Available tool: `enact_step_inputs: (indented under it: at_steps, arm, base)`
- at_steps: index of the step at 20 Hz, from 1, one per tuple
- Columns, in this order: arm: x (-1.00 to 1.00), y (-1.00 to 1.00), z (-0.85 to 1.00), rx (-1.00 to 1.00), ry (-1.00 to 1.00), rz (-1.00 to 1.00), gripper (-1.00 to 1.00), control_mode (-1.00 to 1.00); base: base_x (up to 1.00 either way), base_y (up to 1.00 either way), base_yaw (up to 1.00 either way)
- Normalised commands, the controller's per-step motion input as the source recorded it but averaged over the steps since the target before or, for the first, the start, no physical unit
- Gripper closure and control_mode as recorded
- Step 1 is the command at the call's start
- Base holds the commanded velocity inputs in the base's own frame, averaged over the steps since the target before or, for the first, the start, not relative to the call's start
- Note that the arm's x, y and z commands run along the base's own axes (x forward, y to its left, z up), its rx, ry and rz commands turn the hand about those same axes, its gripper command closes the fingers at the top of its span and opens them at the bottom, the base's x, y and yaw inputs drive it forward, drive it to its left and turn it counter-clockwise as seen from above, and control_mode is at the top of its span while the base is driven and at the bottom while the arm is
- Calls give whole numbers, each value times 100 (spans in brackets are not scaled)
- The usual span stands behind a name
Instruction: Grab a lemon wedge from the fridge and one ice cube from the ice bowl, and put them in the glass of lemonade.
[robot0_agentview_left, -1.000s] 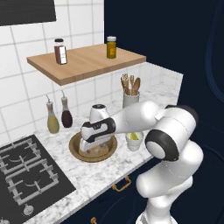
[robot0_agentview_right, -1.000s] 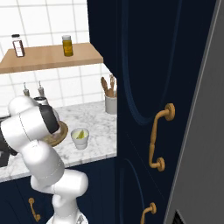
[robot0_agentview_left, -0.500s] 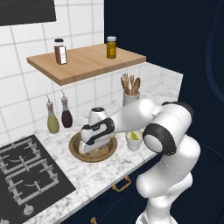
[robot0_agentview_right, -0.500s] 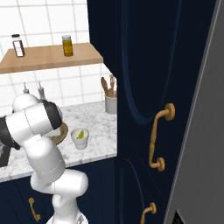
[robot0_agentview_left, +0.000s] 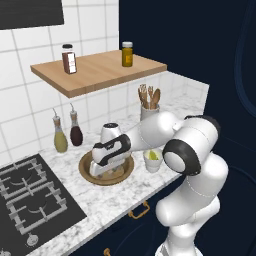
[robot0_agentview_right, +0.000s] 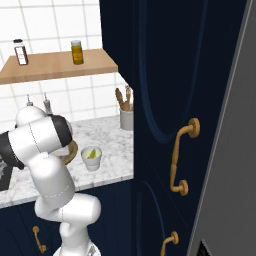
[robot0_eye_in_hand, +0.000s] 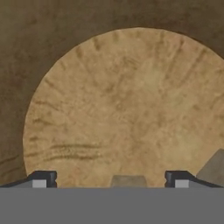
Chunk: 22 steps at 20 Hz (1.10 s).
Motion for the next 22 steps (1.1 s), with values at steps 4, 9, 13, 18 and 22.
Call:
enact_step_inputs:
  at_steps: [4, 9, 13, 18, 22]
  arm:
    - [-19, 0, -3, 0, 1, 0, -100, -100]
    - [-5, 0, 0, 0, 0, 0, -100, -100]
    - [-2, 0, -8, 0, 2, 0, -100, -100]
    - [0, 0, -8, 0, 7, 0, 100, -100]
    - [0, 0, 0, 0, 1, 0, 100, -100]
  base:
    - [0, 0, 0]
    - [0, 0, 0]
    - [0, 0, 0]
    - [0, 0, 0]
    - [0, 0, 0]
